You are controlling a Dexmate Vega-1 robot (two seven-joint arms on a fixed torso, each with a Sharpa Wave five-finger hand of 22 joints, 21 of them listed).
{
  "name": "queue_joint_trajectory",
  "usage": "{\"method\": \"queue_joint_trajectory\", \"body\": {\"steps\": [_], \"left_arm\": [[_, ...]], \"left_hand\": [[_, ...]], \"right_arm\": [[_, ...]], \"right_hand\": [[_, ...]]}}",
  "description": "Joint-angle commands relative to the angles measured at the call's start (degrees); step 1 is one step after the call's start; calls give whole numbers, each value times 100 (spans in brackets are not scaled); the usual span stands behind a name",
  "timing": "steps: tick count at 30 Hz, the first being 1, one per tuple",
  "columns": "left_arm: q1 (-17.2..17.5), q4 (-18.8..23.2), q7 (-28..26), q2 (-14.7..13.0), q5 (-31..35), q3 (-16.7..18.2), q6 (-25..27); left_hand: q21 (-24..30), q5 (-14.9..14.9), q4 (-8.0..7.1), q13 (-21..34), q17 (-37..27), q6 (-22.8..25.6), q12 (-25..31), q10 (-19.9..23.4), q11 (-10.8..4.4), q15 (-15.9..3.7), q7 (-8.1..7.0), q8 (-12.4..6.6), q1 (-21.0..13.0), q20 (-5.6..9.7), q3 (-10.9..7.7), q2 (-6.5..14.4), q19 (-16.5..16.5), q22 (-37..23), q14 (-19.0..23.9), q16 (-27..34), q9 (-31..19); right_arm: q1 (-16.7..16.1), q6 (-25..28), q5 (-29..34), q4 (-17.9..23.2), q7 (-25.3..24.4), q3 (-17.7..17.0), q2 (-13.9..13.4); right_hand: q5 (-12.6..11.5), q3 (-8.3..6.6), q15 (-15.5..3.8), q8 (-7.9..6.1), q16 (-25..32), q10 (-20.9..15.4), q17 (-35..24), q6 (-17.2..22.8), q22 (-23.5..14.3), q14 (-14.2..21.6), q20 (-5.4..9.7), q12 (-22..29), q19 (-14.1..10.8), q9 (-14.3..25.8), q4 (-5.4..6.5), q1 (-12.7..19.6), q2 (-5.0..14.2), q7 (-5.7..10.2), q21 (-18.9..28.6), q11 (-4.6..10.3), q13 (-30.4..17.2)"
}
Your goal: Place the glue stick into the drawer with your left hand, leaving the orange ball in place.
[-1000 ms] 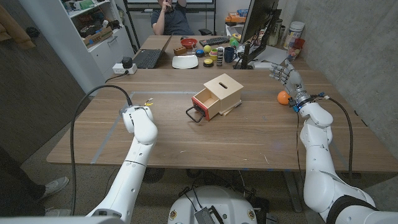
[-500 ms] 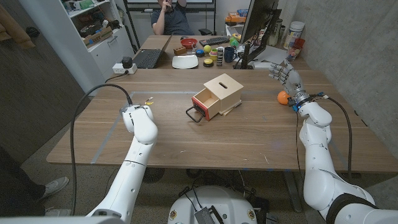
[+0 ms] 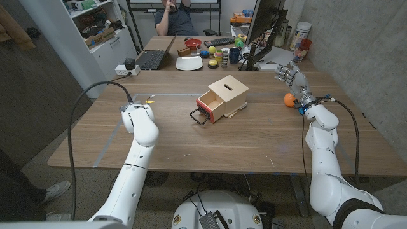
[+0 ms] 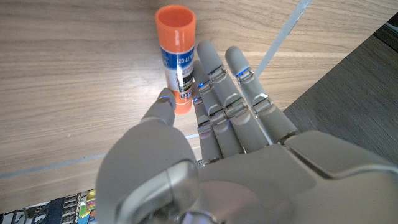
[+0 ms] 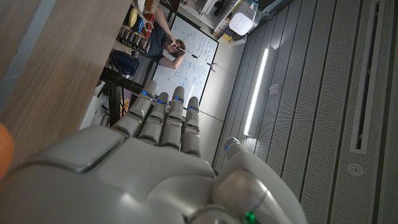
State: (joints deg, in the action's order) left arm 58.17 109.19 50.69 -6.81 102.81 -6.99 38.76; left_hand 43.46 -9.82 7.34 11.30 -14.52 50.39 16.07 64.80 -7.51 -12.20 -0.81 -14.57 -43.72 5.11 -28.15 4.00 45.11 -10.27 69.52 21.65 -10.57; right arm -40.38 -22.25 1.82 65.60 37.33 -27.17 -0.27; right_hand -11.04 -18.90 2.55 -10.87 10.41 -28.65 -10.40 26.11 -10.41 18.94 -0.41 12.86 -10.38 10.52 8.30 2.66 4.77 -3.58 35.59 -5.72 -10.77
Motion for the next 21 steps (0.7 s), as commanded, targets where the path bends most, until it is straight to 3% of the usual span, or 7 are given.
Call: {"method": "queue_joint_trajectory", "body": {"steps": [1,21], "left_arm": [[44,385,-68,50,98,66,-189],[-4,682,-148,124,201,108,-514]], "left_hand": [[30,-40,-21,28,-30,621,-14,266,-205,-27,481,30,-168,16,-55,161,16,-24,18,17,-9],[39,-41,-25,69,-64,632,-43,279,-216,-34,459,97,-184,37,-98,132,-26,-25,19,-12,-14]], "right_arm": [[-76,-3,-20,109,-38,-22,33],[-281,-26,-135,401,17,-70,77]], "right_hand": [[-32,32,-1,-27,33,-18,2,0,-18,50,16,-5,25,33,-6,-14,-27,-6,-14,-28,-22],[-36,45,-5,-29,30,-30,3,4,-18,46,25,-1,21,33,-12,-20,-31,-10,-37,-25,-23]]}}
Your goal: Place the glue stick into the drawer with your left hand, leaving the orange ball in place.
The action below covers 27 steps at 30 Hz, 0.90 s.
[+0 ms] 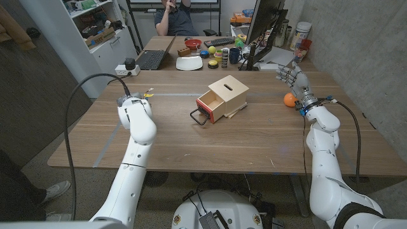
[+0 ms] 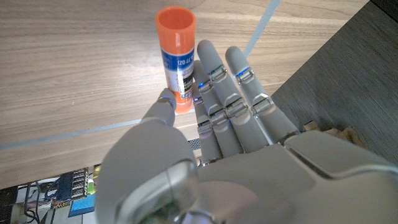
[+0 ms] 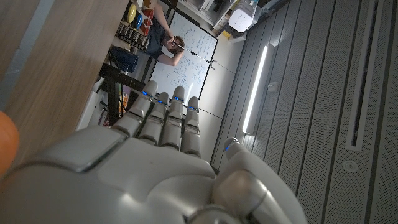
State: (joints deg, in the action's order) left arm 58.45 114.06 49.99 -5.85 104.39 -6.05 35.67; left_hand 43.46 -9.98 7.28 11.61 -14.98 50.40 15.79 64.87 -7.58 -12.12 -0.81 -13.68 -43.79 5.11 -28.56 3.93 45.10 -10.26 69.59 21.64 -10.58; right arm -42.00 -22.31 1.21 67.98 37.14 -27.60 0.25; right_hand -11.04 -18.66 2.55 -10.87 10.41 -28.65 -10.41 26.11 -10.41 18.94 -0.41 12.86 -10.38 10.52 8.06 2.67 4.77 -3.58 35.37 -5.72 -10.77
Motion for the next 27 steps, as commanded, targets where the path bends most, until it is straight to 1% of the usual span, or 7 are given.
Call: {"method": "queue_joint_trajectory", "body": {"steps": [1,5,10,17,19,22,27], "left_arm": [[-32,214,-106,29,25,14,-223],[-108,209,-45,55,142,-9,-245],[-145,226,-133,68,189,-49,-293],[-187,197,-383,62,47,-84,-379],[-173,199,-579,34,-116,-82,-436],[-170,195,-777,8,-283,-103,-486],[-245,140,-792,-49,-282,-203,-537]], "left_hand": [[38,-26,-19,37,-19,631,-18,272,-210,-42,453,10,-178,38,-57,138,-31,-26,13,-12,-14],[39,-26,-25,45,-32,637,-34,269,-214,-37,424,32,-179,53,-70,130,-53,-27,21,-19,-16],[46,-26,-31,54,-41,645,-44,269,-221,-38,443,47,-176,60,-78,122,-57,-28,25,-26,-18],[55,-26,-35,55,-52,672,-52,289,-228,-40,437,56,-177,74,-89,112,-56,-28,33,-33,-19],[57,-27,-36,54,-55,677,-54,300,-237,-41,454,59,-178,77,-93,109,-57,-28,36,-35,-20],[63,-29,-32,57,-62,701,-61,311,-246,-47,413,66,-188,79,-107,100,-63,-28,36,-45,-21],[57,-31,-23,77,-68,708,-70,302,-254,-49,414,82,-204,85,-126,84,-105,-27,31,-63,-23]], "right_arm": [[-130,-24,-86,179,38,-33,31],[-178,-37,-91,237,29,-41,40],[-253,-86,-122,319,40,-47,66],[-344,-152,-182,445,97,-42,75],[-366,-174,-186,477,93,-38,80],[-402,-206,-207,522,102,-33,86],[-465,-227,-214,613,107,-30,72]], "right_hand": [[-36,21,-4,-29,30,-30,3,4,-18,46,25,-1,19,33,12,-21,-31,-10,-15,-29,-23],[-37,23,-4,-31,28,-26,3,9,-18,42,32,-3,22,33,11,-22,-32,-13,-19,-26,-23],[-37,27,-4,-31,31,-27,3,11,-18,49,31,-3,20,33,10,-24,-33,-17,-24,-32,-23],[-39,32,-10,-32,33,-33,3,13,-18,55,34,-1,21,33,9,-26,-34,-18,-33,-19,-23],[-39,33,-14,-31,33,-33,3,12,-18,56,36,-1,22,33,8,-27,-35,-17,-35,-14,-23],[-39,36,-13,-31,31,-35,3,12,-18,50,36,0,21,33,8,-28,-37,-19,-39,-9,-23],[-40,39,-24,-31,29,-39,3,13,-18,47,37,1,21,33,7,-30,-38,-16,-44,-21,-23]]}}
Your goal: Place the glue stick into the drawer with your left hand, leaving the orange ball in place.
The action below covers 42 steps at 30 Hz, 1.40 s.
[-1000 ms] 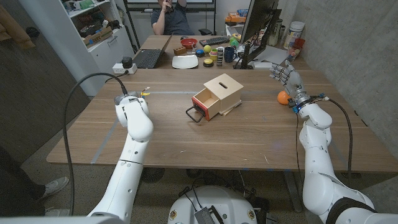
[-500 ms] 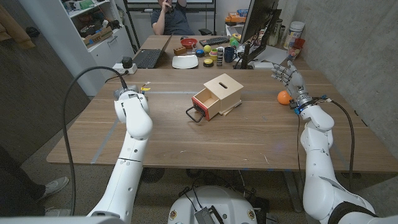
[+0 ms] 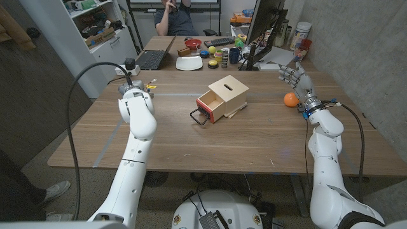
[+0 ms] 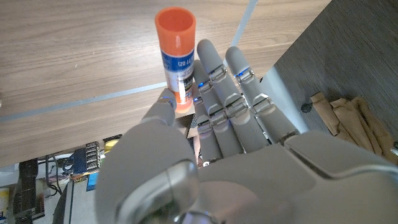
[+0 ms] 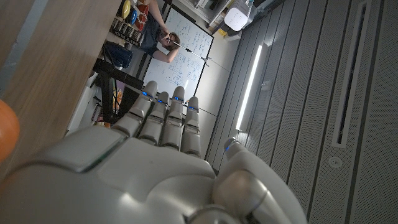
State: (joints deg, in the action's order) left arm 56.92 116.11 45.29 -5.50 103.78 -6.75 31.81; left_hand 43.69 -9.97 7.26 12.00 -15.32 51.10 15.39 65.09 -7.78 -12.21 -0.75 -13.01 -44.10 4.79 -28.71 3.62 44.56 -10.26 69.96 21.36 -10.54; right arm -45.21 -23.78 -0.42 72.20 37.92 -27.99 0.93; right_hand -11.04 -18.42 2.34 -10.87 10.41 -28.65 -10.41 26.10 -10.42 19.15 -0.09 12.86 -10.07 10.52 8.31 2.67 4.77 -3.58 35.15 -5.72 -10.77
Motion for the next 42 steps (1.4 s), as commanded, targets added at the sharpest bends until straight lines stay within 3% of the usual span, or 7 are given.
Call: {"method": "queue_joint_trajectory", "body": {"steps": [1,18,27,38,42], "left_arm": [[-60,-41,-473,-113,-340,-127,-195],[-174,-39,-643,-304,-614,-335,-361],[-79,55,-1085,-449,-920,-380,-543],[-159,85,-932,-530,-1028,-472,-672],[-143,85,-1101,-573,-1106,-502,-735]], "left_hand": [[31,-32,-20,44,-35,637,-31,281,-239,-40,398,22,-176,120,-116,110,-67,-28,-13,-42,-26],[15,-40,-13,67,-46,599,-98,189,-264,-57,340,83,-201,186,-160,66,-173,-26,-81,-127,-32],[11,-42,-14,66,-53,607,-107,220,-284,-57,316,96,-217,197,-186,56,-223,-25,-103,-168,-34],[3,-42,-17,72,-68,632,-126,226,-287,-63,284,108,-240,213,-224,59,-290,-25,-82,-198,-36],[8,-43,-20,81,-73,630,-137,206,-303,-67,274,115,-248,223,-239,66,-295,-25,-86,-212,-36]], "right_arm": [[-162,-103,-40,217,2,6,12],[-329,-201,-48,441,-17,30,-21],[-415,-311,-143,514,-1,44,19],[-612,-370,-235,779,25,48,63],[-694,-380,-248,892,17,39,71]], "right_hand": [[-40,16,-1,-31,30,-38,4,13,-18,28,7,1,-10,33,-17,-30,-38,-17,-23,-21,-23],[-44,31,-29,-36,38,-52,4,29,-18,51,23,4,28,33,-21,-36,-47,-22,-59,-5,-22],[-46,42,-39,-38,42,-62,4,37,-19,67,32,7,19,33,-21,-43,-56,-27,-66,-9,-22],[-50,57,-63,-50,55,-116,5,78,-19,114,45,26,33,33,-22,-50,-65,-38,-88,2,-22],[-52,60,-62,-50,57,-119,6,80,-20,124,56,27,45,33,-23,-51,-66,-40,-97,2,-22]]}}
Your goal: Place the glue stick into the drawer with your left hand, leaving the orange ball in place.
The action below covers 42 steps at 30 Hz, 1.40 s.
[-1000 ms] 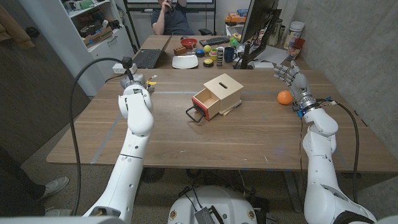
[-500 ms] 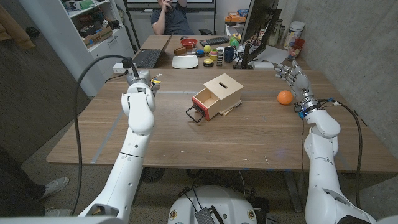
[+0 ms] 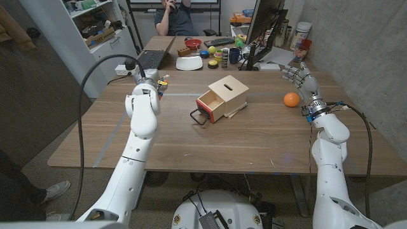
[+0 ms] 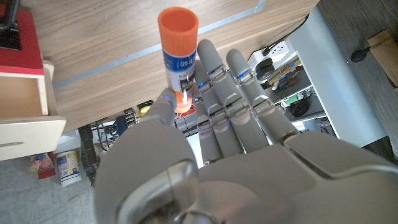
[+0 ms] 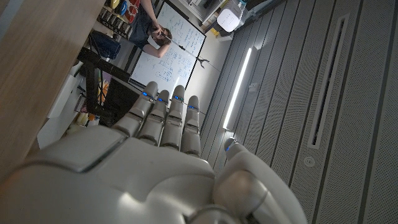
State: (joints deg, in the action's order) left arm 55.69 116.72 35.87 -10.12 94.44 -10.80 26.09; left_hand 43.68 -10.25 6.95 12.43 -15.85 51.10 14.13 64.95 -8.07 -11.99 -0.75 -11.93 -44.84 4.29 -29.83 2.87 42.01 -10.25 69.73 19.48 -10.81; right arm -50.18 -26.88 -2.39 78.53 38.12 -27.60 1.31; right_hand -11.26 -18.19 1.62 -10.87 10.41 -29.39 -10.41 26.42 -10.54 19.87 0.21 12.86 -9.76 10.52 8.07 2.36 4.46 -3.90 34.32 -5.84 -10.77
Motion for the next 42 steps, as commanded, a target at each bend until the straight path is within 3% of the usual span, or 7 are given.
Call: {"method": "queue_joint_trajectory", "body": {"steps": [1,19,23,28,42], "left_arm": [[-23,28,-157,-109,-221,-92,-179],[-263,-140,-221,-181,-438,-317,-372],[-303,-178,-328,-235,-792,-298,-581],[-340,-207,-456,-310,-1211,-257,-816],[-411,-235,-509,-456,-1505,-358,-1009]], "left_hand": [[7,-15,10,42,-21,628,-8,225,-280,-90,274,8,-174,274,-129,142,-44,-26,-62,-26,-10],[38,-13,2,62,-48,650,-18,245,-288,-91,261,17,-194,306,-170,143,-34,-27,-26,-57,-12],[43,-12,1,62,-55,650,-20,255,-287,-93,265,20,-195,304,-175,135,-36,-27,-12,-62,-12],[50,-11,3,62,-60,657,-18,273,-298,-94,263,20,-199,308,-182,126,-34,-27,-7,-70,-12],[64,-10,-5,80,-76,671,-19,280,-304,-93,254,25,-190,323,-187,99,-40,-29,26,-82,-11]], "right_arm": [[-211,-45,-91,279,34,0,25],[-583,-294,-305,732,179,51,67],[-643,-372,-339,800,177,69,86],[-646,-344,-345,809,164,94,57],[-616,-364,-362,721,110,109,46]], "right_hand": [[-30,38,9,-50,59,-45,6,50,-7,58,27,26,15,33,1,-21,-35,-10,-15,15,-22],[-36,52,8,-50,53,-53,8,63,-8,67,45,26,32,33,-2,-23,-41,-11,-41,27,-22],[-37,55,0,-51,52,-72,8,67,-8,71,45,33,31,33,-2,-24,-42,-11,-45,20,-22],[-38,58,-3,-52,54,-73,9,73,-8,79,46,32,32,33,-3,-25,-43,-14,-49,19,-22],[-40,70,7,-53,53,-77,9,86,-8,90,48,31,40,33,-3,-30,-51,-18,-65,28,-23]]}}
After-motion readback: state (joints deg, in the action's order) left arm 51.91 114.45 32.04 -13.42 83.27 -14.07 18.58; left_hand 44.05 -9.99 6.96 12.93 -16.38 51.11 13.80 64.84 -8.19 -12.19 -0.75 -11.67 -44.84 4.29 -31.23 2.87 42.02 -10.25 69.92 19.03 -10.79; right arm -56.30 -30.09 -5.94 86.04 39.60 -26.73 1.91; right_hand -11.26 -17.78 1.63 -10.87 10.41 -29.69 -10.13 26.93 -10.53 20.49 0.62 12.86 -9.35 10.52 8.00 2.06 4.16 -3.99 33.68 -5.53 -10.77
